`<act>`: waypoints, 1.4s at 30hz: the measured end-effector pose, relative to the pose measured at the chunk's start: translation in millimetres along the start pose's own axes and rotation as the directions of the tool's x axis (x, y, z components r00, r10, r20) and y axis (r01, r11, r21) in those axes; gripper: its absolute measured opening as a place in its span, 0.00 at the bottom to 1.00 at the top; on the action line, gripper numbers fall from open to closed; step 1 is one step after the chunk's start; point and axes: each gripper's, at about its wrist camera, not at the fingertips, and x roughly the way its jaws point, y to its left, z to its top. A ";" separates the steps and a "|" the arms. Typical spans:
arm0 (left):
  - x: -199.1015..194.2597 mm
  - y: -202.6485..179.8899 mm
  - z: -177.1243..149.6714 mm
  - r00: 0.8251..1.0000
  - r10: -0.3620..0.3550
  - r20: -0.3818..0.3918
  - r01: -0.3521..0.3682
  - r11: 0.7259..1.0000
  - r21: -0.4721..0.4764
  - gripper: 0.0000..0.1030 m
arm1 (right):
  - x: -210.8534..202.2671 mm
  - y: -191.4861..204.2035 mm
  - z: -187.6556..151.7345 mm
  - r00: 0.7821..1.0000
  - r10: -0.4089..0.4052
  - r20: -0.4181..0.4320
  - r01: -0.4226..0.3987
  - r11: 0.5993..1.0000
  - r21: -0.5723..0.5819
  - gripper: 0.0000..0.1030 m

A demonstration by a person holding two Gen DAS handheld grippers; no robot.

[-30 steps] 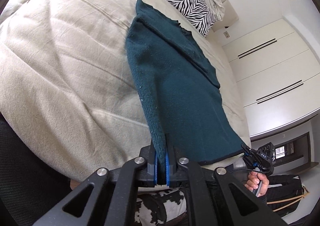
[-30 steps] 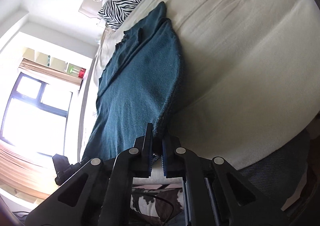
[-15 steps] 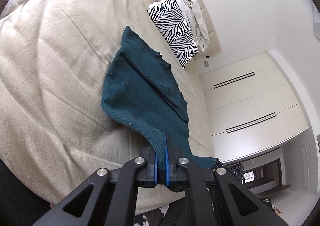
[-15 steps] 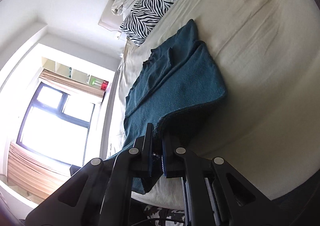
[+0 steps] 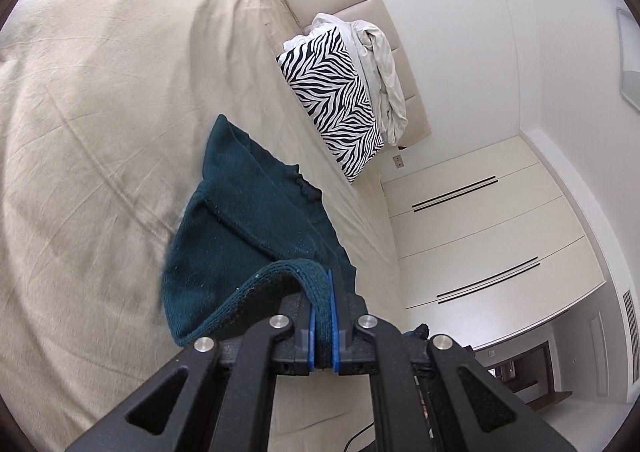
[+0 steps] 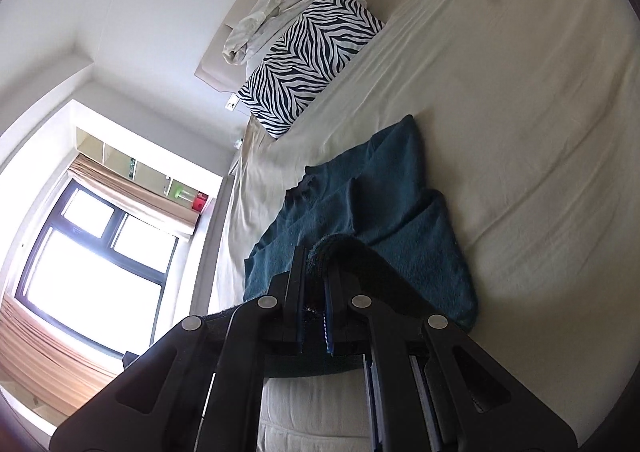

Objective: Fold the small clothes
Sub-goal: 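Lift the hem with both grippers and fold it toward the collar, then lower the folded hem onto the sweater and open both grippers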

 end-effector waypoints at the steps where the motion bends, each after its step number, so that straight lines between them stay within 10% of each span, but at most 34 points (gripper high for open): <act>1: 5.2 0.9 6.4 1.000 0.000 0.002 0.000 1.000 -0.004 0.06 | 6.4 2.0 6.8 1.000 -0.001 0.003 0.001 1.000 -0.005 0.06; 24: 166.5 51.3 136.0 0.982 0.186 -0.027 -0.186 0.982 -0.027 0.07 | 210.8 -41.8 127.3 0.986 -0.165 0.034 0.162 0.984 0.074 0.07; 26: 180.6 62.4 140.5 0.976 0.215 -0.043 -0.217 0.975 -0.037 0.24 | 229.8 -52.8 135.2 0.981 -0.192 0.016 0.190 0.977 0.102 0.08; 29: 182.4 73.7 138.7 0.963 0.268 -0.026 -0.269 0.962 -0.053 0.61 | 257.5 -70.6 138.9 0.967 -0.254 -0.034 0.256 0.957 0.137 0.27; 32: 170.4 76.9 131.9 0.968 0.252 -0.015 -0.252 0.966 -0.053 0.63 | 255.9 -74.4 134.3 0.961 -0.275 0.014 0.272 0.955 0.120 0.51; 42: 129.0 36.6 61.3 0.932 0.361 0.037 -0.357 0.892 0.277 0.63 | 191.8 -61.7 88.4 0.945 -0.323 0.050 0.324 0.946 -0.018 0.51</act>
